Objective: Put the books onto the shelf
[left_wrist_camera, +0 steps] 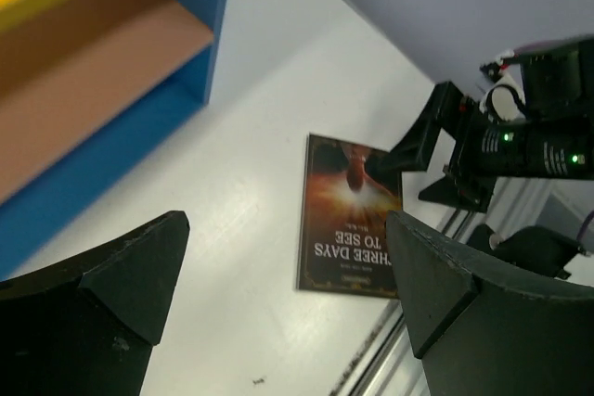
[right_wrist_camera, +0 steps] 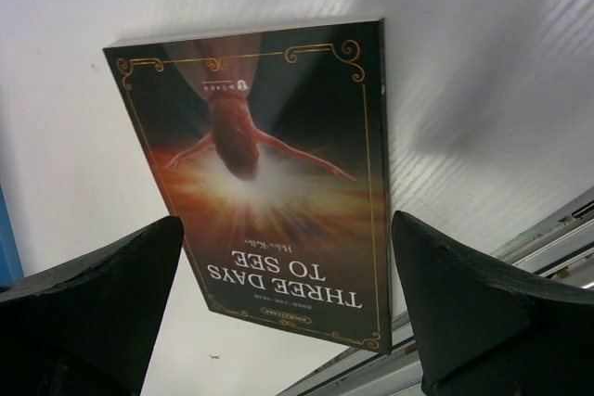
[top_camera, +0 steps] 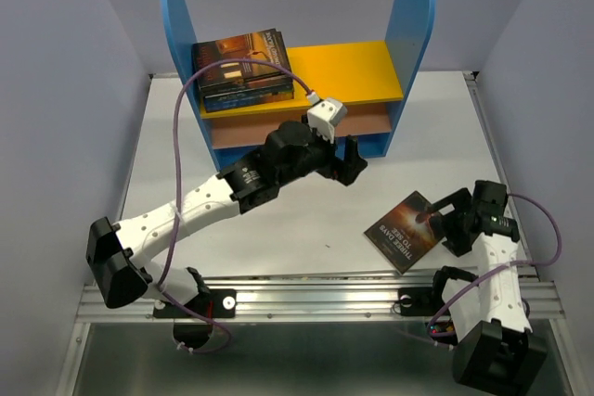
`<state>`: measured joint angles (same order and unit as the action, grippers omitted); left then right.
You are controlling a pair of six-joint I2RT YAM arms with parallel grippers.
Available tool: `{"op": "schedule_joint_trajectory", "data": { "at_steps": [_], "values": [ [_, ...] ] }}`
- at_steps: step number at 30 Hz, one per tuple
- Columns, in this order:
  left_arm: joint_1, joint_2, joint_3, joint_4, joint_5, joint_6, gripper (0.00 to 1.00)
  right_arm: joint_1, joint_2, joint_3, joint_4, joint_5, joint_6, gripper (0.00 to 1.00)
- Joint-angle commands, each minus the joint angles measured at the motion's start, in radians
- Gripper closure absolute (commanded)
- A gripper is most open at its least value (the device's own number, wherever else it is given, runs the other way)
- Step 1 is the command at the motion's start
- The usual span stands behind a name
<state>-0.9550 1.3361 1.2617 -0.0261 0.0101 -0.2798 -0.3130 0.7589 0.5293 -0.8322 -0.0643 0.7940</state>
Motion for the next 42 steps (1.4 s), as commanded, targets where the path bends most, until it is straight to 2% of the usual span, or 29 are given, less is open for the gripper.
{"op": "schedule_joint_trajectory", "data": {
  "at_steps": [1, 6, 10, 18, 23, 28, 30, 35, 37, 40, 42],
  "values": [
    [-0.045, -0.052, -0.088, 0.038, -0.111, -0.096, 0.01, -0.001, -0.012, -0.02, 0.038, 0.102, 0.073, 0.0],
    [-0.064, -0.057, -0.194, 0.032, -0.153, -0.145, 0.01, -0.001, 0.02, -0.054, 0.079, 0.164, 0.108, 0.0],
    [-0.064, -0.048, -0.257, 0.048, -0.171, -0.164, 0.01, -0.001, 0.095, -0.074, 0.136, 0.147, 0.099, 0.0],
    [-0.064, 0.075, -0.278, 0.106, -0.148, -0.151, 0.01, 0.04, 0.146, -0.222, 0.281, -0.063, 0.131, 0.0],
    [-0.057, 0.227, -0.21, 0.137, -0.061, -0.119, 0.01, 0.126, 0.111, -0.213, 0.298, -0.058, 0.166, 0.0],
    [-0.048, 0.368, -0.153, 0.152, 0.045, -0.108, 0.17, 0.228, 0.131, -0.245, 0.369, -0.081, 0.246, 0.0],
    [-0.047, 0.4, -0.147, 0.152, 0.045, -0.113, 0.21, 0.271, 0.145, -0.264, 0.399, -0.095, 0.284, 0.0],
    [-0.034, 0.489, -0.113, 0.175, 0.146, -0.128, 0.28, 0.422, 0.171, -0.285, 0.511, -0.063, 0.407, 0.0],
    [-0.034, 0.505, -0.099, 0.175, 0.149, -0.128, 0.28, 0.484, 0.19, -0.281, 0.539, -0.039, 0.448, 0.0],
    [-0.034, 0.522, -0.084, 0.18, 0.165, -0.128, 0.31, 0.529, 0.24, -0.267, 0.597, -0.022, 0.481, 0.0],
    [-0.034, 0.538, -0.079, 0.167, 0.146, -0.125, 0.36, 0.54, 0.263, -0.267, 0.651, -0.035, 0.487, 0.0]
  ]
}}
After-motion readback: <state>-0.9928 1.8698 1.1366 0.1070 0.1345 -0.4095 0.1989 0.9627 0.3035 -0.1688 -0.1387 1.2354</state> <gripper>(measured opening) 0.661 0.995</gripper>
